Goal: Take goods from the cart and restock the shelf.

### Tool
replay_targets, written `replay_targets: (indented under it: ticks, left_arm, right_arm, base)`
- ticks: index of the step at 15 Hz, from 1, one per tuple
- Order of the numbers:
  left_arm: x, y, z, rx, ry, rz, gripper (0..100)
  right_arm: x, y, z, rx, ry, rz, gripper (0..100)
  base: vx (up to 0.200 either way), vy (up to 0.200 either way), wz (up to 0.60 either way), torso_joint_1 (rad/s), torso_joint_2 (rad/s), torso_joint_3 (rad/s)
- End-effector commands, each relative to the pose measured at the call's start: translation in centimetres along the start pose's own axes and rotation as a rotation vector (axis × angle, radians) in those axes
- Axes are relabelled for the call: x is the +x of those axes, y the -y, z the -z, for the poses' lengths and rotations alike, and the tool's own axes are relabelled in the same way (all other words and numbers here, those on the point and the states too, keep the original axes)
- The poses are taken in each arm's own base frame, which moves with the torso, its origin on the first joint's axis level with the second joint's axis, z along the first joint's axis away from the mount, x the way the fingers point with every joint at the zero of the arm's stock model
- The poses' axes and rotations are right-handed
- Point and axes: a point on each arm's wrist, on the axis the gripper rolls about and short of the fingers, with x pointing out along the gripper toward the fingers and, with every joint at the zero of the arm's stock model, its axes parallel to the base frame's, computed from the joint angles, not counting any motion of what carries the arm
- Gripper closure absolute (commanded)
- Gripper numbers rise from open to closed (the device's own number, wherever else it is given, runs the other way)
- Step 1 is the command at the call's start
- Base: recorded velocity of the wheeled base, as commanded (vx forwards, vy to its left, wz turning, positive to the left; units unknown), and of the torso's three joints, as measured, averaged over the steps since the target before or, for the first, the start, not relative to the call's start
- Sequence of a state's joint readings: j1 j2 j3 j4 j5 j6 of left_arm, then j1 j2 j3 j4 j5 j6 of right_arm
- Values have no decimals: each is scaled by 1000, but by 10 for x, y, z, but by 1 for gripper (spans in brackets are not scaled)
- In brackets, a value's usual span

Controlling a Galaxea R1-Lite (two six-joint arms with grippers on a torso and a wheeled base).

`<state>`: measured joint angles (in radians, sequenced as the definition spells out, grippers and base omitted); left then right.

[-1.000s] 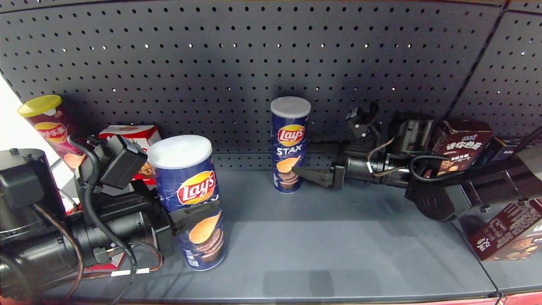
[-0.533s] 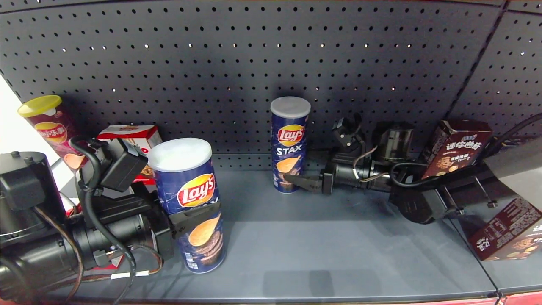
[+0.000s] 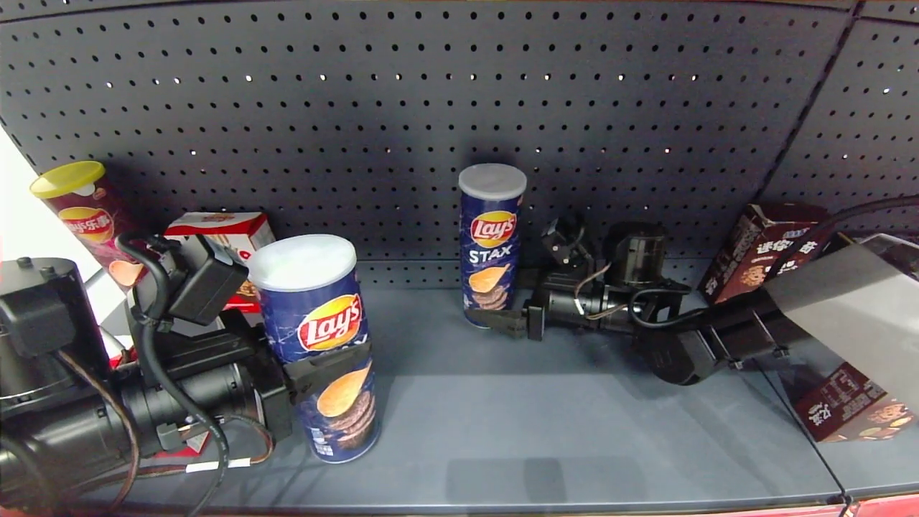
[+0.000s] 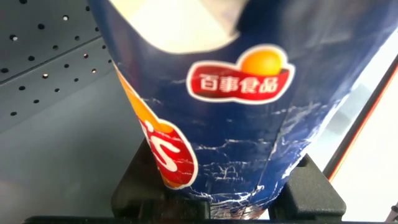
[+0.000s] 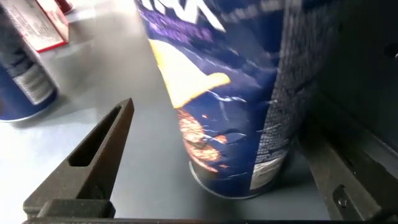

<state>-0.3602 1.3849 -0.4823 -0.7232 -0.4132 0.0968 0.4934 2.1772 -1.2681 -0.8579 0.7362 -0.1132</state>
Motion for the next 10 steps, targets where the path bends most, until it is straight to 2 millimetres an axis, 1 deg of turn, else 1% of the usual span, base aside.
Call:
replay_targets:
  ticks: [1, 2, 3, 6, 7, 8, 10]
  left_arm:
    - [0, 0, 1, -1, -3, 0, 100]
    - [0, 0, 2, -3, -7, 0, 100]
    - [0, 0, 2, -3, -7, 0, 100]
    - [0, 0, 2, -3, -6, 0, 100]
    - [0, 0, 2, -3, -7, 0, 100]
    - [0, 0, 2, -3, -6, -1, 100]
    - [-1, 0, 2, -2, -4, -1, 100]
  right_arm:
    - [4, 3, 5, 1, -2, -1, 0]
    - [6, 4, 6, -1, -1, -1, 0]
    - [6, 4, 6, -3, 2, 0, 100]
    - [5, 4, 4, -4, 4, 1, 100]
    - [2, 1, -3, -13, 13, 7, 100]
    - [0, 0, -5, -14, 14, 10, 100]
    - [-16, -17, -26, -28, 29, 10, 100]
  base:
    - [0, 0, 0, 0, 0, 0]
    - [0, 0, 0, 0, 0, 0]
    - [0, 0, 0, 0, 0, 0]
    - [0, 0, 0, 0, 0, 0]
    - [0, 0, 0, 0, 0, 0]
    - [0, 0, 0, 0, 0, 0]
    - [0, 0, 0, 0, 0, 0]
